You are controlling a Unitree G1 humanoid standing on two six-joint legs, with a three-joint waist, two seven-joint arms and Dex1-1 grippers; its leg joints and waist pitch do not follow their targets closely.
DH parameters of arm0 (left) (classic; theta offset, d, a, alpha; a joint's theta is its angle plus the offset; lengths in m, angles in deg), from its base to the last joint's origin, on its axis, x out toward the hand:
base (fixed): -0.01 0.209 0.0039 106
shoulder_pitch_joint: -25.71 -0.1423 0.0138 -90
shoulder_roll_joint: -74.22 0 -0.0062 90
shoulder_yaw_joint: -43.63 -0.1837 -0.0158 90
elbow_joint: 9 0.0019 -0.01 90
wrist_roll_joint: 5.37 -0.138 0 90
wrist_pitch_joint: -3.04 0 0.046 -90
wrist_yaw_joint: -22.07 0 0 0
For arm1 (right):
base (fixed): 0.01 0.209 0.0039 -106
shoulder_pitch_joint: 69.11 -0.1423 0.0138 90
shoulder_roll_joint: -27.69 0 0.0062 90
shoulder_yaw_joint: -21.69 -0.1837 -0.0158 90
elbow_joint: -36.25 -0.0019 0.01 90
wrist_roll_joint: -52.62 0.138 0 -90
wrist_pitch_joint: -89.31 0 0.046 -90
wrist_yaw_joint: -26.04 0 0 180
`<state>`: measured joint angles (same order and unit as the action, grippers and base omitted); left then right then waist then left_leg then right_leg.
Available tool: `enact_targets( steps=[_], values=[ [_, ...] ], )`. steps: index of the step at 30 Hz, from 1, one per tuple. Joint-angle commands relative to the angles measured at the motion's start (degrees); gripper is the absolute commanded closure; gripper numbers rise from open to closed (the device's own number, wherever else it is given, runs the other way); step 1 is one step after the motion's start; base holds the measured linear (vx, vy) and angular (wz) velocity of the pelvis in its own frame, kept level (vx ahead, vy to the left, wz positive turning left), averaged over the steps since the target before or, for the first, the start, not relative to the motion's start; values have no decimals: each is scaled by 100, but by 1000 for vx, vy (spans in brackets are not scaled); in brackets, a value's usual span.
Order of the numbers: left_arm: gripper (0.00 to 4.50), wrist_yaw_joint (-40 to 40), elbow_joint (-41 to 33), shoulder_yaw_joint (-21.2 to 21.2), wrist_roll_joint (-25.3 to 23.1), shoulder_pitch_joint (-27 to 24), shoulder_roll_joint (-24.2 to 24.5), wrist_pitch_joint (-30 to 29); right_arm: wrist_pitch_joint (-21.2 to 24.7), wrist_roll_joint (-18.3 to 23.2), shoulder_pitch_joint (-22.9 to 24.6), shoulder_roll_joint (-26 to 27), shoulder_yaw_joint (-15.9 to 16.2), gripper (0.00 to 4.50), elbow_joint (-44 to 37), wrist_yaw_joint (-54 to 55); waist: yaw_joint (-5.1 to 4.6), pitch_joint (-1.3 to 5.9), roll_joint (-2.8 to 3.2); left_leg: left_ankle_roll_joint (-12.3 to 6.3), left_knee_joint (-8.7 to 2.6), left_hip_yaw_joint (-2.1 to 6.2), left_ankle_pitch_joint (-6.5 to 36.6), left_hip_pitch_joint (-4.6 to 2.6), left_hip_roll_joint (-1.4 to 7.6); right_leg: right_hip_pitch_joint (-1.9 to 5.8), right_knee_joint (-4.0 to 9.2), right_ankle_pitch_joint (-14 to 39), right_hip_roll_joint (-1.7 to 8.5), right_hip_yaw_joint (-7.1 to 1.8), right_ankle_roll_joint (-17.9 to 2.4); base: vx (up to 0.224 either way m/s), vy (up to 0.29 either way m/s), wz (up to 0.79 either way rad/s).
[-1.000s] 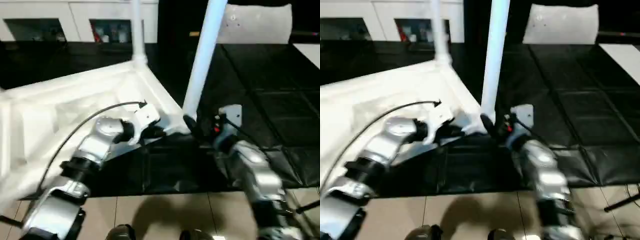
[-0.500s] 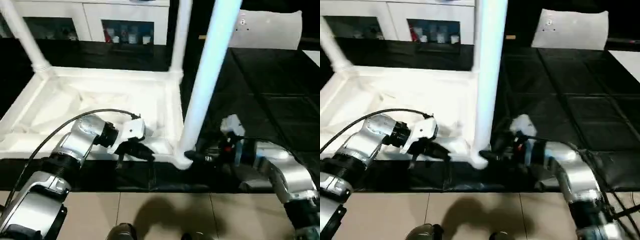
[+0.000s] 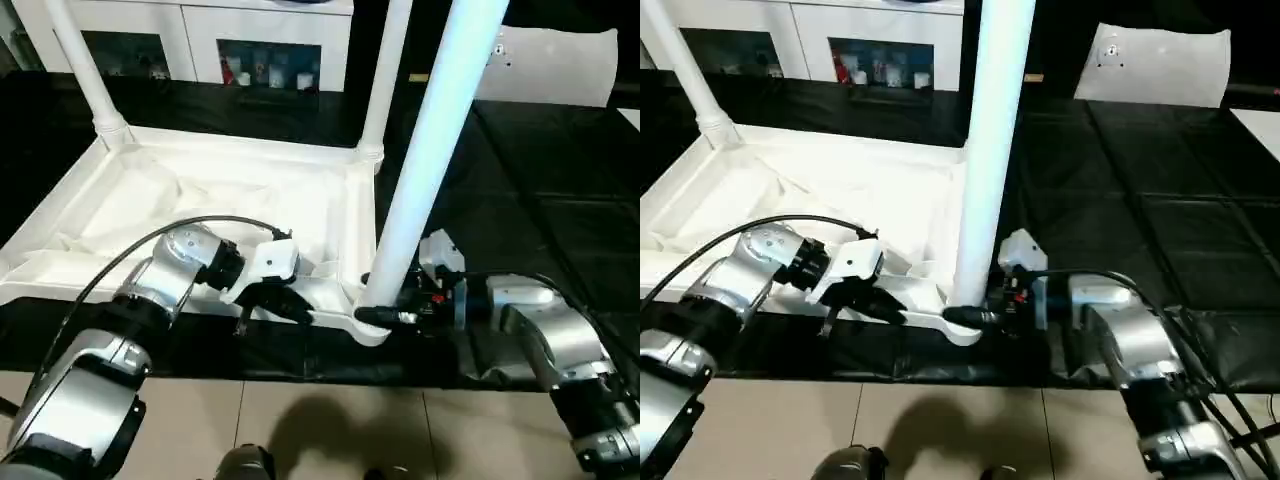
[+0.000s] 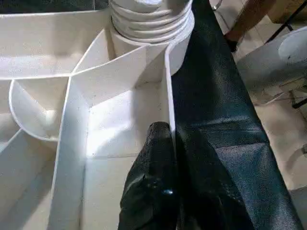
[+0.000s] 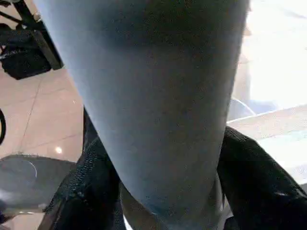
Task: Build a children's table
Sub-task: Rotate leg to tighten
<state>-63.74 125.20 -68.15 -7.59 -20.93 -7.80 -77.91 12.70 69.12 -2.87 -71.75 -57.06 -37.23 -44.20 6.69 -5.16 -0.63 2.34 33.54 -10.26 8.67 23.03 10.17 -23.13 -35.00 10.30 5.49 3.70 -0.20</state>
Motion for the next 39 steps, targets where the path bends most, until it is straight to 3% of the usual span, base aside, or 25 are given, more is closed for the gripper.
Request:
enact_targets(
  steps=[1, 12, 14, 17, 20, 23, 24, 25, 27, 28, 29, 30, 31, 32, 33, 34, 35, 36, 37, 38, 39],
  values=[
    [450, -172, 33, -239, -213, 83, -63, 180, -34, -57, -45, -14, 80, 185, 57, -110, -30, 433, -56, -183, -430, 68, 1493, -184, 337, 221, 412, 1442, 384, -255, -1357, 0, 0, 0],
    [450, -54, 296, -216, -294, 155, -69, 342, -122, -112, -16, 33, 143, 238, 124, -181, -29, 432, -52, -103, -446, 77, 1679, -199, 344, 211, 441, 1661, 390, -257, -1299, 0, 0, 0],
    [450, 56, 340, -173, -292, 160, -96, 292, -94, -91, 36, 51, 145, 243, 81, -165, -20, 444, -20, -101, -441, 78, 1666, -205, 346, 212, 432, 1606, 389, -258, -1318, 0, 0, 0],
    [450, 365, 412, -20, -221, 184, -197, 60, 106, 12, 170, 131, 93, 244, -34, -12, -12, 438, -29, -87, -446, 74, 1746, -217, 349, 207, 446, 1649, 392, -257, -1344, 0, 0, 0],
    [450, 880, 477, 216, -105, 228, -368, -359, 431, 89, 397, 386, -28, 244, -180, 511, 12, 402, -15, -4, -471, 88, 2029, -243, 352, 179, 504, 2135, 404, -264, -1251, 0, 0, 0],
    [450, 1465, 482, 451, 24, 251, -600, -671, 492, -7, 485, 843, -168, 244, -83, 1337, -31, 354, -23, 234, -498, 152, 2603, -285, 337, 136, 607, 3185, 444, -248, -949, 0, 0, 0],
    [450, 1668, 460, 519, 61, 261, -693, -830, 536, -58, 450, 1055, -248, 244, 20, 1730, -59, 331, -1, 332, -491, 185, 2893, -329, 323, 91, 671, 3637, 461, -229, -804, -58, 6, -6],
    [450, 1668, 460, 519, 61, 261, -693, -830, 536, -58, 450, 1055, -248, 244, 20, 1730, -115, 312, -24, 401, -490, 236, 3095, -319, 300, 102, 720, 4074, 471, -172, -614, -58, 6, -6],
    [450, 2397, 388, 715, 91, 332, -991, -1218, 636, -131, 198, 1676, -534, 244, 424, 2784, -203, 292, -9, 498, -495, 299, 3497, -353, 294, 93, 813, 4459, 466, -65, -389, -67, 21, -12],
    [450, 2665, 375, 785, 95, 368, -1096, -1344, 691, -126, 96, 1887, -657, 244, 565, 3138, -298, 281, 76, 599, -502, 359, 3986, -431, 307, 93, 869, 4410, 429, 98, -345, -123, 56, -23],
    [450, 2665, 375, 785, 95, 368, -1096, -1344, 691, -126, 96, 1887, -657, 244, 565, 3138, -359, 262, 119, 640, -574, 390, 4330, -423, 336, 144, 873, 4186, 352, 219, -313, -92, 44, -15],
    [450, 3425, 406, 1003, 130, 523, -1402, -1666, 608, -103, -216, 2415, -1000, 244, 1001, 4089, -366, 270, 252, 728, -1009, 410, 5038, -27, 495, 578, 157, 2910, 170, 271, -452, -138, 57, -15],
    [450, 3425, 406, 1003, 130, 523, -1402, -1666, 608, -103, -216, 2415, -1000, 244, 1001, 4089, -63, 265, 340, 967, -1400, -68, 5633, 451, 301, 757, -617, 1205, -164, 519, -573, -118, 21, 0],
    [450, 3951, 450, 1136, 119, 649, -1603, -1801, 535, -158, -431, 2700, -1168, 244, 1280, 4680, -19, 318, 224, 827, -1415, -176, 5271, 327, 281, 684, -662, 1116, -225, 363, -427, -118, 21, 0],
    [450, 4170, 468, 1182, 100, 695, -1674, -1824, 509, -200, -510, 2790, -1209, 244, 1382, 4890, -198, 493, -227, 817, -687, -38, 3444, -340, 221, 220, -36, 3644, 350, -241, -223, 3, -65, 0],
    [450, 4309, 484, 1211, 92, 729, -1724, -1844, 457, -216, -580, 2853, -1242, 244, 1470, 5029, -189, 423, -317, 226, 535, 355, 956, -424, -120, -138, 929, 5669, 947, -436, -454, 67, -66, -27],
    [450, 4596, 491, 1271, 82, 779, -1825, -1886, 407, -260, -715, 2974, -1319, 244, 1630, 5326, -108, 405, -223, 57, 526, 485, 365, -70, -177, 248, 837, 5368, 995, -520, -539, 67, -66, -27],
    [450, 4764, 483, 1311, 86, 802, -1891, -1907, 396, -279, -819, 3053, -1380, 244, 1741, 5526, -105, 224, -117, 337, 143, 429, 208, 50, 59, 322, 736, 4768, 877, -40, -614, 55, 26, -37],
    [450, 4880, 444, 1338, 64, 808, -1954, -1958, 368, -289, -932, 3158, -1487, 244, 1859, 5712, -150, 362, 101, 578, -326, 482, 1557, -146, 313, 266, 490, 3218, 432, 24, -729, 12, 55, -19],
    [450, 4947, 410, 1347, 38, 805, -1996, -1972, 303, -275, -1036, 3248, -1557, 244, 1927, 5772, -288, 403, 96, 623, -384, 530, 1875, -84, 347, 258, 288, 2243, 321, 18, -809, 12, 55, -19],
    [450, 4917, 361, 1321, 0, 779, -2010, -1950, 187, -273, -1136, 3321, -1606, 244, 1990, 5747, -305, 413, 186, 719, -488, 508, 2602, -167, 368, 270, 274, 1390, 297, 11, -1025, 0, 0, 0]
  ],
)
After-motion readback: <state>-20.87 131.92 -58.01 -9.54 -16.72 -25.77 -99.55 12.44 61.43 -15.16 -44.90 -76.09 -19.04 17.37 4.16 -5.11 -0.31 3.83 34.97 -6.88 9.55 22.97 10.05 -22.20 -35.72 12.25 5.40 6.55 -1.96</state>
